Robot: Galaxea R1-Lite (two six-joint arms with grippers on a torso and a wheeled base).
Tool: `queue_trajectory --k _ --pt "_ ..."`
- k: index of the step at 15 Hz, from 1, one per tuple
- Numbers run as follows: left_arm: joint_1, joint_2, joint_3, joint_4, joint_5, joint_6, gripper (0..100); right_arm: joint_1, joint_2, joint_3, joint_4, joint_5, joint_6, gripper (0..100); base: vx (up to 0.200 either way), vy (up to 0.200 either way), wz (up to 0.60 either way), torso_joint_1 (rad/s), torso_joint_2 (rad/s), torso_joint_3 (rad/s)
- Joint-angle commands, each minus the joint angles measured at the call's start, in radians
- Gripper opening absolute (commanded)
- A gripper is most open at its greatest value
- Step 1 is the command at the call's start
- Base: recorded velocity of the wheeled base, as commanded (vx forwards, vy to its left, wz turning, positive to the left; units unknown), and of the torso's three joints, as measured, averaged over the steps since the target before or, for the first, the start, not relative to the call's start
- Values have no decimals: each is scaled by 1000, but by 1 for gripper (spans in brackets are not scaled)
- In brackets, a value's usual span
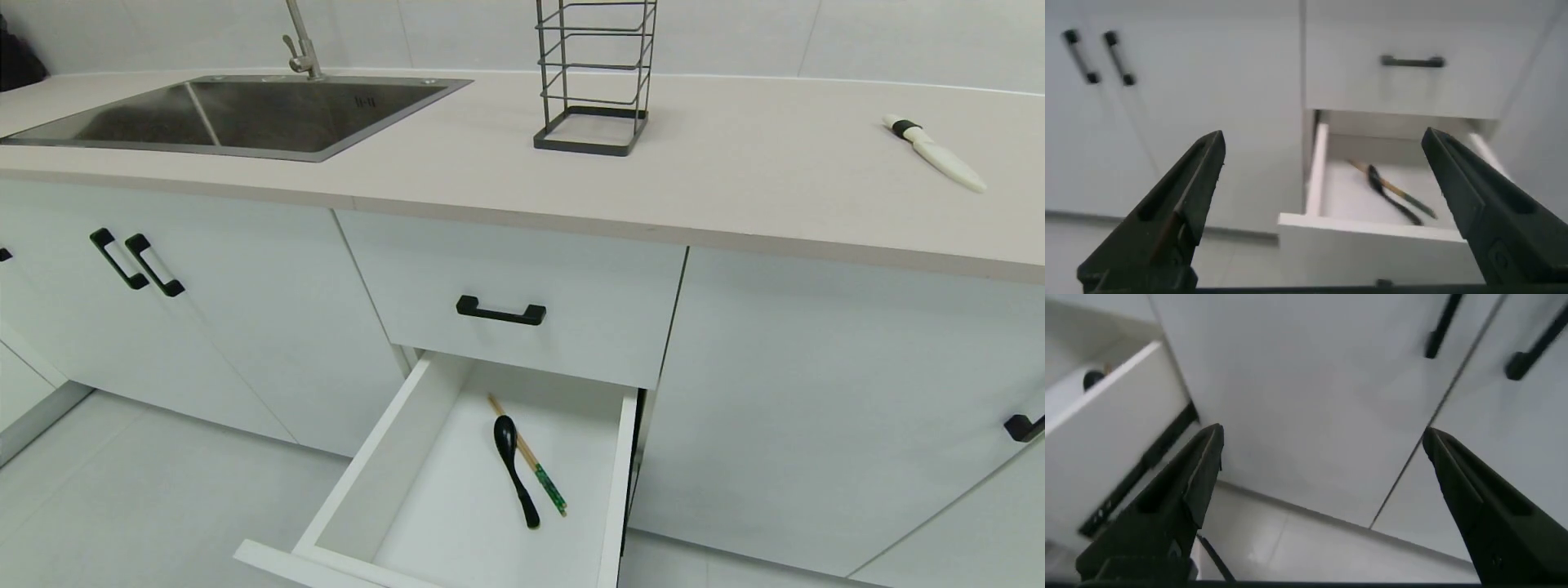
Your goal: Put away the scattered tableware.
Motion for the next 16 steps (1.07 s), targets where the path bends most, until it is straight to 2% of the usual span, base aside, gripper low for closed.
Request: queue_trajectory --k 1,2,3,6,7,9,11,12,14,16 --pt "-50 167 -112 191 -77 36 100 -1 -15 2 2 -1 -1 100 0 0 0 0 0 0" --pt "-84 207 -132 292 -83 79 100 -3 -15 2 2 -1 5 100 0 0 0 0 0 0" --pt "-119 251 -135 357 -83 86 100 -1 -15 2 2 -1 2 100 0 0 0 0 0 0" --pt "-161 391 -122 435 -83 87 100 -1 -15 2 2 -1 3 100 0 0 0 0 0 0" --pt "-166 411 -122 435 -83 87 100 -3 -15 2 2 -1 3 100 0 0 0 0 0 0" --pt "-207 597 -122 421 -80 90 100 -1 -15 2 2 -1 3 100 0 0 0 0 0 0" --pt "-208 653 -125 421 -80 90 100 -1 -15 2 2 -1 3 100 0 0 0 0 0 0" --pt "-215 758 -109 421 -65 122 100 -1 -15 2 2 -1 3 100 0 0 0 0 0 0" --pt "-215 843 -107 416 -14 144 100 -1 -15 2 2 -1 3 100 0 0 0 0 0 0" --pt "-215 963 -89 298 7 148 100 -1 -15 2 2 -1 3 100 0 0 0 0 0 0"
